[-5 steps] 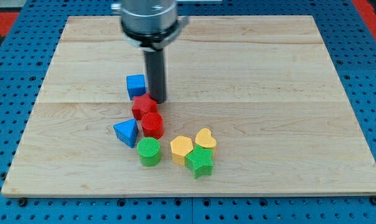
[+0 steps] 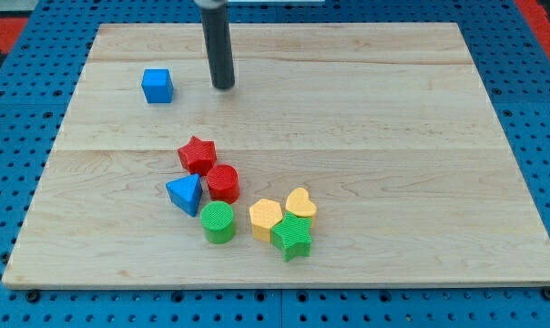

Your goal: Move the blue cube towards up

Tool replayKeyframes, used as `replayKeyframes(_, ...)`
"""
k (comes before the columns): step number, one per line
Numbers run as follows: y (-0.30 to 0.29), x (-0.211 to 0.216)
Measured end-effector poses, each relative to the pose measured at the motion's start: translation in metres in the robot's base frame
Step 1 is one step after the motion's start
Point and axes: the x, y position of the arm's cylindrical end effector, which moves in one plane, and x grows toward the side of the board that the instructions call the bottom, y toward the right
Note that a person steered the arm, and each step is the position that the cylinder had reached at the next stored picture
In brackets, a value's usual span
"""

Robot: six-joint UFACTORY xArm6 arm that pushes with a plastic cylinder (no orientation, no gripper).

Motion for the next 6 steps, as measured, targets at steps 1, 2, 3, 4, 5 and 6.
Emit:
replayKeyframes(1,-0.084,0.016)
replayKeyframes(2,-0.100,-0.046)
replayKeyframes(3,-0.099,-0.077)
replayKeyframes(4,-0.061,-0.050)
replayKeyframes(5,-0.049,-0.067)
replayKeyframes(6,-0.081,-0.105)
